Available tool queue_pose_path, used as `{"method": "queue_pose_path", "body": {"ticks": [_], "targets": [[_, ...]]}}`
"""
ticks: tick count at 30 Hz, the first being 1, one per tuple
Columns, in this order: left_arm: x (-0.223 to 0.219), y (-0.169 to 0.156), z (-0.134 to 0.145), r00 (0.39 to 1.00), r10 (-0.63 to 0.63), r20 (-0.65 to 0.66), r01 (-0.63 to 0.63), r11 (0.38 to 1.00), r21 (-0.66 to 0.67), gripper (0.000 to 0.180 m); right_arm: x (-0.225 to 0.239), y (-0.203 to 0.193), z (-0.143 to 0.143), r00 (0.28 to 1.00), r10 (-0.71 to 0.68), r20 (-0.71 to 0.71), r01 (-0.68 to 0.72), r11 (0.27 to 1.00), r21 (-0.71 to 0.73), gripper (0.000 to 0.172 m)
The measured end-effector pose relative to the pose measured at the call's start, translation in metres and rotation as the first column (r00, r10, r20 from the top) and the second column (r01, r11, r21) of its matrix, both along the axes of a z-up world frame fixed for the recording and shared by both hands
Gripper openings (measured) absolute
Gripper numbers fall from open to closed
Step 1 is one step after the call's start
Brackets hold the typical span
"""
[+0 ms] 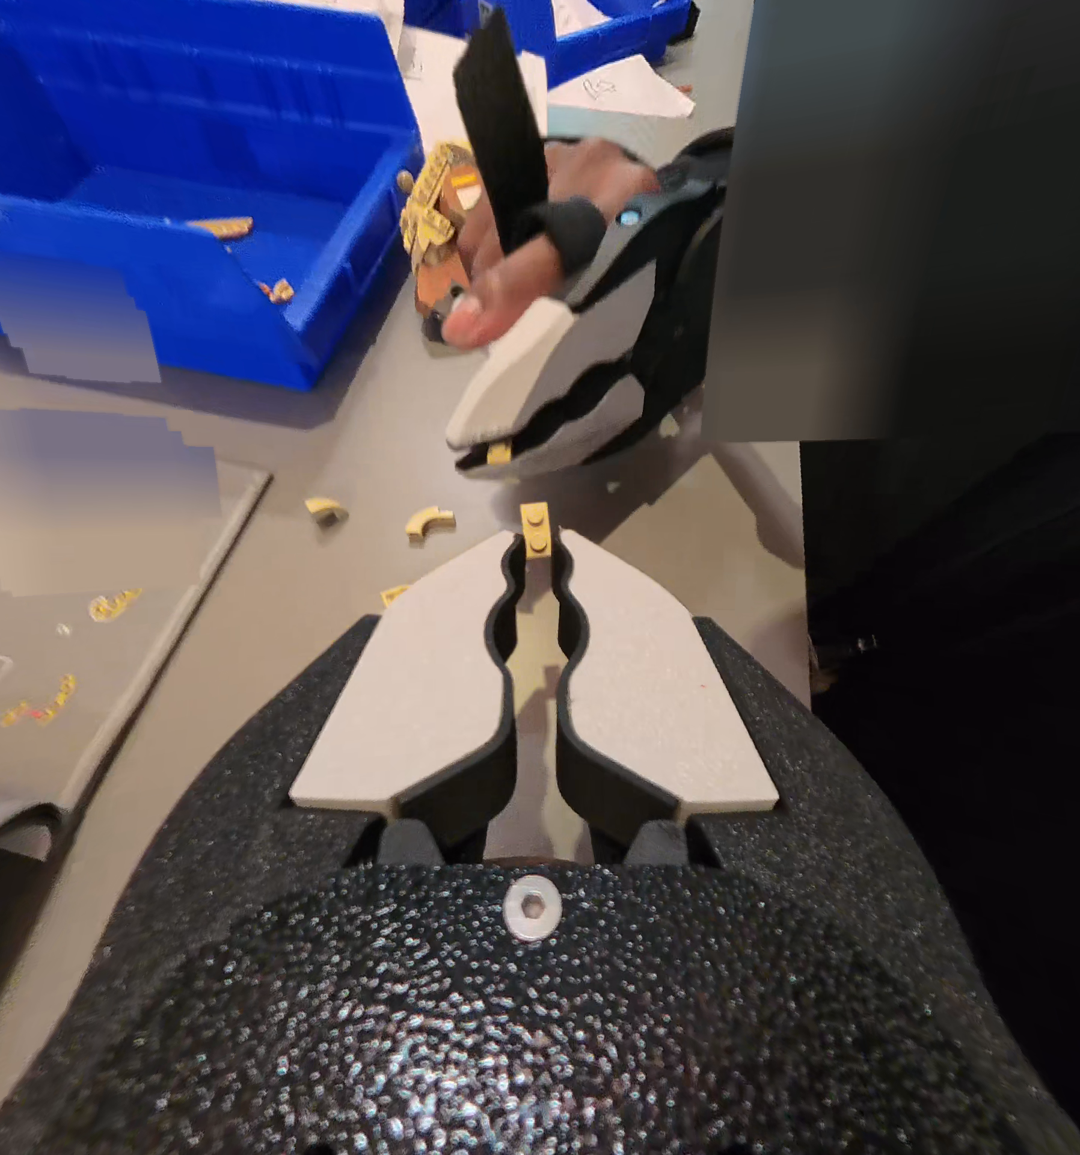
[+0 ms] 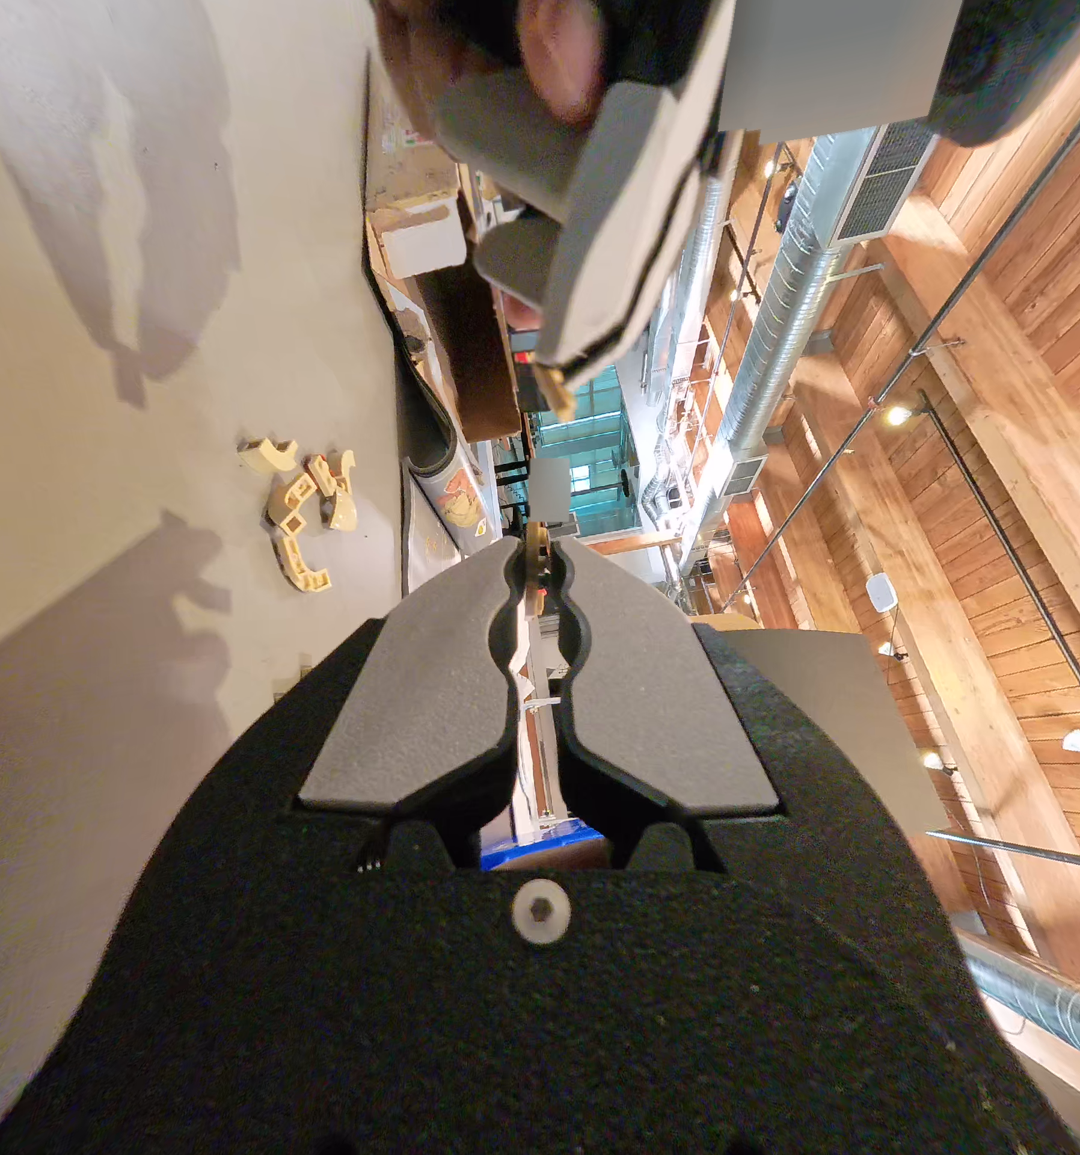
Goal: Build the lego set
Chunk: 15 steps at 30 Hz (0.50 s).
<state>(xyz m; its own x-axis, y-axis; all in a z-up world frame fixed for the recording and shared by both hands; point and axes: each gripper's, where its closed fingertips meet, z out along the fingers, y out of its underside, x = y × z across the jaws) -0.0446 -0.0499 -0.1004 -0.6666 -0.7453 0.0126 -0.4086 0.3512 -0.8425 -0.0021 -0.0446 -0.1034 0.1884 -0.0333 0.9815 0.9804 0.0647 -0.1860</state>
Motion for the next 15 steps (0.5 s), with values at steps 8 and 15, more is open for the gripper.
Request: {"method": "queue_pose_path", "body": {"ticks": [8, 15], "targets": [[0.015, -0.005, 0.001, 0.996, -0.021, -0.087, 0.027, 0.997, 0.075, 0.007, -0.002, 0.000, -0.003, 1.000, 0.011, -0.001, -0.011, 1.000, -0.022, 0.011], [0.022, -0.008, -0.007, 0.983, -0.056, -0.172, 0.073, 0.993, 0.097, 0.007, -0.005, -0.001, -0.002, 1.000, 0.019, 0.003, -0.018, 1.000, -0.017, 0.013]]}}
